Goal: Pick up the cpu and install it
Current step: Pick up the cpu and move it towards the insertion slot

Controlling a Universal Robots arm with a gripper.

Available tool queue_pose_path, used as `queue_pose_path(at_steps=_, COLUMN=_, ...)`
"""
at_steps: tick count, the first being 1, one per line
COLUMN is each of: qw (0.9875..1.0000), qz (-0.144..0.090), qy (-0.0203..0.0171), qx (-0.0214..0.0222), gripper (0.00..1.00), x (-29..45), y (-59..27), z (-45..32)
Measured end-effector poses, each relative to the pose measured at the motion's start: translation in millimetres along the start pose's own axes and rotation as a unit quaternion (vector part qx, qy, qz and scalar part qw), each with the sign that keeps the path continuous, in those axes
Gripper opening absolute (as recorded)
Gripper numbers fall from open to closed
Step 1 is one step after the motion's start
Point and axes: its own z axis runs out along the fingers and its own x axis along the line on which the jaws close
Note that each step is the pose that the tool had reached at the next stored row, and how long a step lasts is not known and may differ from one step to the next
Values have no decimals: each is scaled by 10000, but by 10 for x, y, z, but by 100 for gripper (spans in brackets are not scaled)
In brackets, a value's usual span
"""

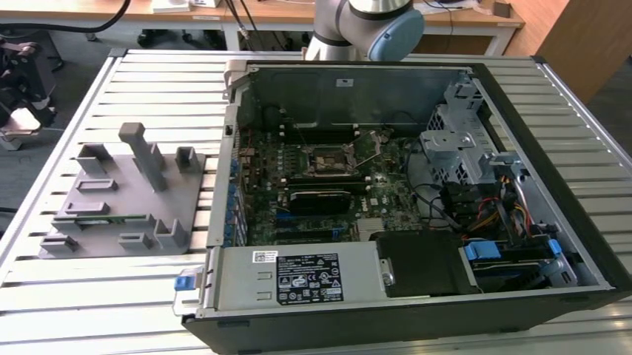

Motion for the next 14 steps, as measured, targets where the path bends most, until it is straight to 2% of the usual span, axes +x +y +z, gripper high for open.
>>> queue_pose_path(at_steps=14, qw=10000, qz=0, qy=0, qx=0, gripper=54, x=0, y=1, z=-42)
